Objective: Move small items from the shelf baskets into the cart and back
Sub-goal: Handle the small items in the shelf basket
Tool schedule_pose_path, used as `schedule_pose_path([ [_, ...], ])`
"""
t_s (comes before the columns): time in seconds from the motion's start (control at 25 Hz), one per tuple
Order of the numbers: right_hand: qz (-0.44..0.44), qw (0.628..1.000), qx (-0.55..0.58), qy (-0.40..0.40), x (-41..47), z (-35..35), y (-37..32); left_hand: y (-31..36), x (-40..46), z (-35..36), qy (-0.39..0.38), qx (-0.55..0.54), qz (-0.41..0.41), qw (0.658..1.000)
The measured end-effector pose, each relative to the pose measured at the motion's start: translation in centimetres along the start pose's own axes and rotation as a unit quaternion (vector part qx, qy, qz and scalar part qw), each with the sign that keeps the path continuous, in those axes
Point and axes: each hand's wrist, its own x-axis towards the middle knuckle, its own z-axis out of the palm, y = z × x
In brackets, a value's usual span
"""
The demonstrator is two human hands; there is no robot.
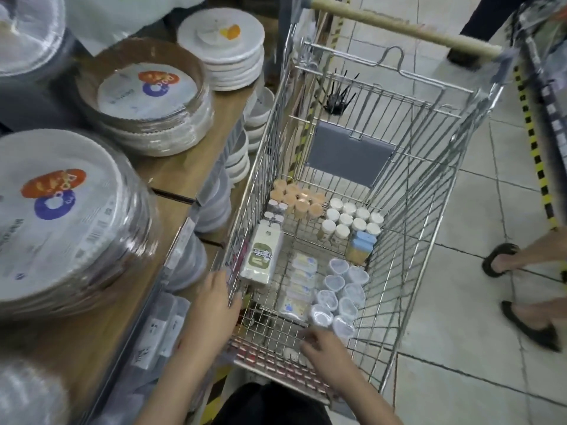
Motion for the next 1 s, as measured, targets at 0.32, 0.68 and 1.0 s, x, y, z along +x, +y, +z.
schedule_pose_path([
  [0.32,0.042,0.994,0.089,-0.052,12.2,1.2,-2.6,-1.3,7.5,3.8,0.062,-0.018,-0.054,0.996],
  [0.68,0.114,0.972,0.207,-0.020,21.4,4.0,-5.1,-2.3,8.5,5.9,0.124,-0.063,-0.069,0.988],
  [1.0,0.168,0.944,0.282,-0.015,26.9,6.8,-2.1,-2.7,8.8,6.6,0.143,-0.039,-0.095,0.984],
])
